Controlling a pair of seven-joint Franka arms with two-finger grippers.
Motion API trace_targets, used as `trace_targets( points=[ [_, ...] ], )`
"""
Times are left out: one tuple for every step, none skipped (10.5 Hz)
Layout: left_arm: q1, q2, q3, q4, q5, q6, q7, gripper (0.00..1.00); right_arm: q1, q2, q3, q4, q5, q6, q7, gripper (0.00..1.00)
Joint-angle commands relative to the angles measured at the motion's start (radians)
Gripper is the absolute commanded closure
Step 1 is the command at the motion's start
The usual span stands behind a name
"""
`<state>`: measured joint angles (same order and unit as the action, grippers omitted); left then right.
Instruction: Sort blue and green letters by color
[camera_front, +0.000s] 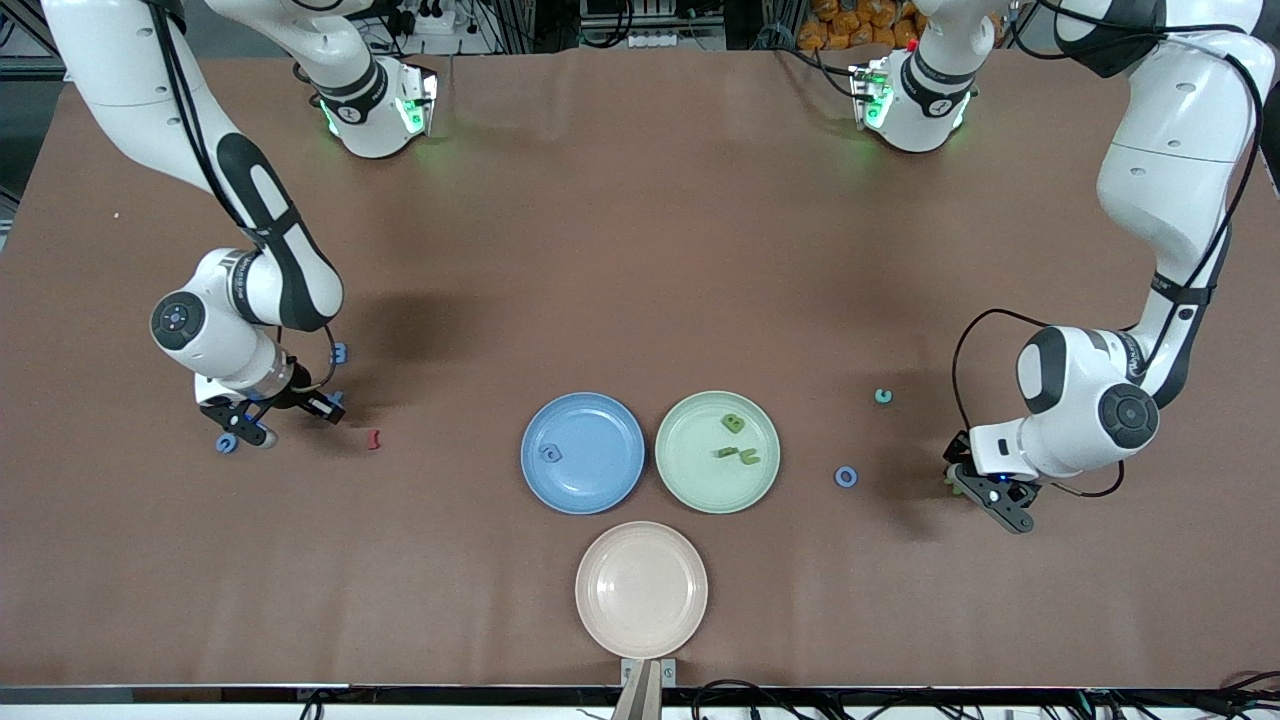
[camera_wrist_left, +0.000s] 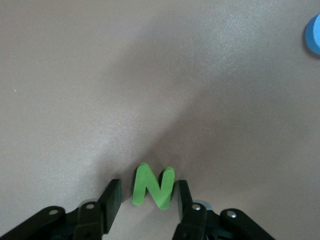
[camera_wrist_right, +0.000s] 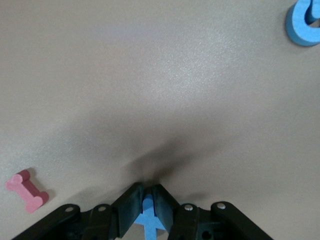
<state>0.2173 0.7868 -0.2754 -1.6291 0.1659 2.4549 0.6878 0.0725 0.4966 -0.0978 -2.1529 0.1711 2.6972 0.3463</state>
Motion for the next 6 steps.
trace_targets(
  points=[
    [0.008, 0.009, -0.008, 0.002, -0.025, -0.007, 0.01, 0.7, -0.003, -0.045, 0.007, -0.007, -0.013, -0.063, 0.003, 1.0],
    [0.008, 0.006, -0.008, 0.002, -0.034, -0.007, 0.001, 0.84, -0.003, -0.064, 0.009, 0.019, -0.01, -0.133, 0.009, 1.0],
    [0.007, 0.005, -0.008, 0.003, -0.049, -0.007, -0.005, 0.97, 0.0, -0.072, 0.019, 0.057, -0.005, -0.21, 0.019, 1.0],
    [0.002, -0.006, -0.01, 0.003, -0.063, -0.008, -0.016, 1.0, 0.0, -0.072, 0.035, 0.103, 0.001, -0.27, 0.02, 1.0],
    [-0.007, -0.017, -0.013, 0.003, -0.069, -0.011, -0.054, 1.0, 0.0, -0.072, 0.05, 0.138, 0.007, -0.321, 0.022, 1.0],
    [-0.025, -0.026, -0.013, 0.008, -0.069, -0.028, -0.092, 1.0, 0.0, -0.072, 0.084, 0.184, 0.03, -0.364, 0.026, 1.0]
  ],
)
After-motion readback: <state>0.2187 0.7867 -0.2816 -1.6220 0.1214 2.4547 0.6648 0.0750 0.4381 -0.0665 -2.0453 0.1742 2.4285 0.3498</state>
